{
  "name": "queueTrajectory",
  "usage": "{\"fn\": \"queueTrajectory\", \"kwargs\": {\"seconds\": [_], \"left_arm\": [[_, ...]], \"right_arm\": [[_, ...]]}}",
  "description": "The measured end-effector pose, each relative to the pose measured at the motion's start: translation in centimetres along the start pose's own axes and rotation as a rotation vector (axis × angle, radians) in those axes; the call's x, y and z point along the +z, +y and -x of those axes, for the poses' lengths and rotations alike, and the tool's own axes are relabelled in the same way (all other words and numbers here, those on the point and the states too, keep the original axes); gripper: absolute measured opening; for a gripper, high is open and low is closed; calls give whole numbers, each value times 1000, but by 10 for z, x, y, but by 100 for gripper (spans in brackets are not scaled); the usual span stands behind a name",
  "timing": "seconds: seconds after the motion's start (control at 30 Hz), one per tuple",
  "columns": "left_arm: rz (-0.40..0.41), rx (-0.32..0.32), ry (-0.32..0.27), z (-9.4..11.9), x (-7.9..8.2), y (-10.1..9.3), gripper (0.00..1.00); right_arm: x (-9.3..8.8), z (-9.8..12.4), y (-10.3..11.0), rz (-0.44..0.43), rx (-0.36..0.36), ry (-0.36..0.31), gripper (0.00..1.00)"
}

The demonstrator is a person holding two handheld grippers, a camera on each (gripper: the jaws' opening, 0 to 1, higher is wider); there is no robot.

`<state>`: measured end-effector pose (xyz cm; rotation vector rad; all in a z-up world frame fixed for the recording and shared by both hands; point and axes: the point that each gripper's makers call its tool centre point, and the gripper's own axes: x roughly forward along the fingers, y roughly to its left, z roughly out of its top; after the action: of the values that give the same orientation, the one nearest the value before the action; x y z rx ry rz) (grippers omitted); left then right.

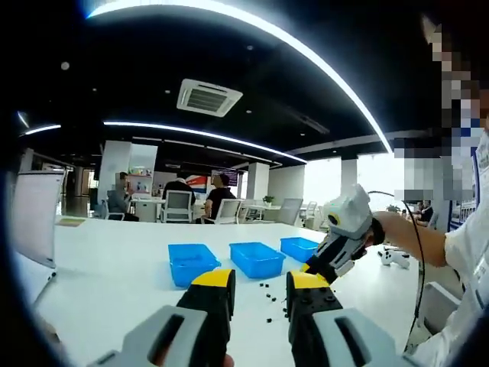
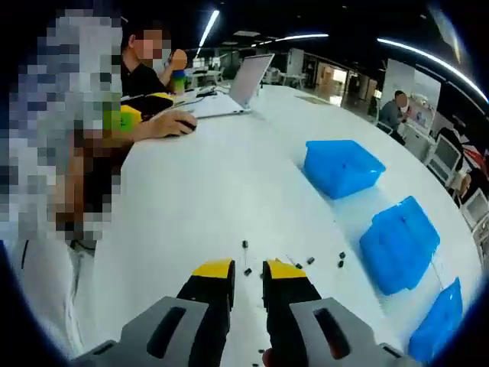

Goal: Pick up the resistors one by one and place each resistor into its matching bin, sorting the parts by color and model until every resistor is separated into the correct bin for its type

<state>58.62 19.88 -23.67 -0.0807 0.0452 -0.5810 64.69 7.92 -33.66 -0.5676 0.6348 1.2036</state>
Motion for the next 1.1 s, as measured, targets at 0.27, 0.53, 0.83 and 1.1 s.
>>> {"fn": "queueTrajectory", "kwargs": {"seconds": [0.27,0.53,0.83,1.1], "left_arm": [[1,2,-9,0,3,0,28],[7,3,-20,3,6,3,28],[7,-23,-30,2,10,-6,28],[9,-24,-23,-1,6,-8,28]], "right_arm": [[1,-40,13,91,72,122,17],[-8,-56,9,71,69,158,17],[-13,-67,-9,23,50,167,7],[-10,-60,-1,-18,39,121,7]]}}
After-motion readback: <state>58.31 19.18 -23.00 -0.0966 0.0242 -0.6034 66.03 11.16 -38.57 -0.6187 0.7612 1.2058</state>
